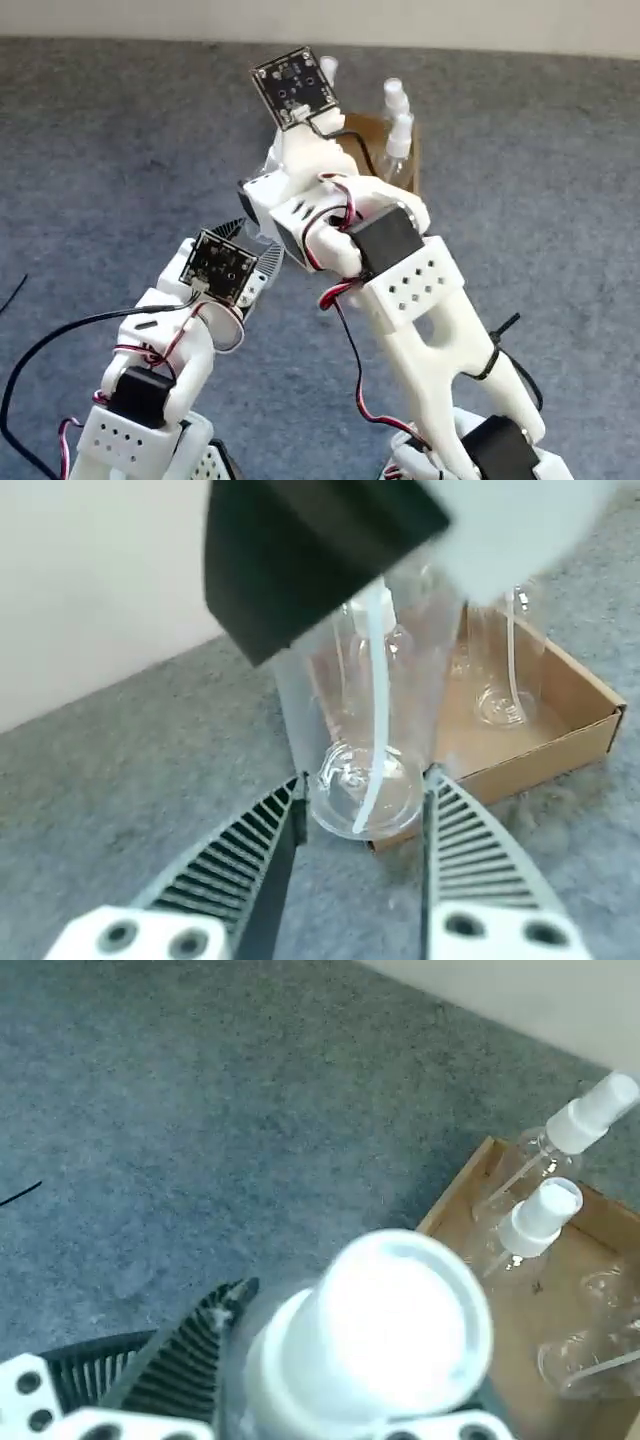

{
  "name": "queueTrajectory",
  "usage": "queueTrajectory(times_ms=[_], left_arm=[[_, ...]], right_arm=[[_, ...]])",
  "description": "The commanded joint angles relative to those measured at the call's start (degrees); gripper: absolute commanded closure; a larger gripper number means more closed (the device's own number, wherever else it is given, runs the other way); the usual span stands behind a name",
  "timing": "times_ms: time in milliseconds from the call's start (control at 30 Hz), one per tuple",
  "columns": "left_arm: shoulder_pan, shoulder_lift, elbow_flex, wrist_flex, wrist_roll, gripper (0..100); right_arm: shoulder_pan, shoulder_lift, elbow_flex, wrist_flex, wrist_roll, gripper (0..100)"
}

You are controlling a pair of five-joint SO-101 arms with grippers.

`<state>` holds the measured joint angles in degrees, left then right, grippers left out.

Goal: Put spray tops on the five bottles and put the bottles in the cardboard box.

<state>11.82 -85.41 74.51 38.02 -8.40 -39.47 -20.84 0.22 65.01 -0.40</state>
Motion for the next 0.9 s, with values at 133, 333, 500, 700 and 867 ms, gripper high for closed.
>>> queueTrajectory(times_ms=[133,333,500,700,867], left_arm=[[-5.8,-1.4,-0.3,0.1,-0.4,83],[-12.4,-1.4,4.2,-4.1,-0.5,83],[-17.8,-0.9,6.5,-9.0,-0.5,83],[-15.9,-1.2,7.7,-9.3,-0.5,83],[-15.9,-1.2,7.7,-9.4,-0.5,83]], right_arm=[[13.7,-1.6,-1.9,-1.1,4.3,99.5],[18.3,-0.2,4.8,-11.1,4.5,99.5],[18.9,3.7,11.6,-20.4,4.6,99.5],[18.7,8.4,13.9,-23.3,4.6,99.5],[18.6,12.6,13.9,-23.4,4.6,99.5]])
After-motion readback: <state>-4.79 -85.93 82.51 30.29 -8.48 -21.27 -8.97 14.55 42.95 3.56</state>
